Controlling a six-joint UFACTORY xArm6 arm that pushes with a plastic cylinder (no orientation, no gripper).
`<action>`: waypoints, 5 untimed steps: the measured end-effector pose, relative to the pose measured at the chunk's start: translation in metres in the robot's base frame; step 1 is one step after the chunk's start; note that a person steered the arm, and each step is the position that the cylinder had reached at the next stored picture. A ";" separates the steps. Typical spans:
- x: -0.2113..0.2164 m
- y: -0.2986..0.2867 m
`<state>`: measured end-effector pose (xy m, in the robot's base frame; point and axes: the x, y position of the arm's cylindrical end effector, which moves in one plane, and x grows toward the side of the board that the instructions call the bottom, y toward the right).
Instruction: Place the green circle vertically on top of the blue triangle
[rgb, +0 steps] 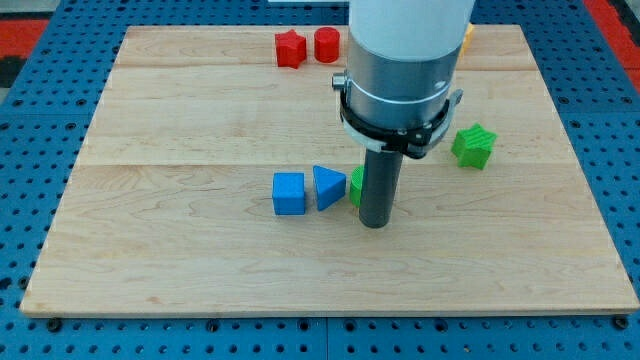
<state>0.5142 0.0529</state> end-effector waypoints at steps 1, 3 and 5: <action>-0.023 0.000; -0.064 -0.008; -0.070 -0.032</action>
<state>0.4443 0.0211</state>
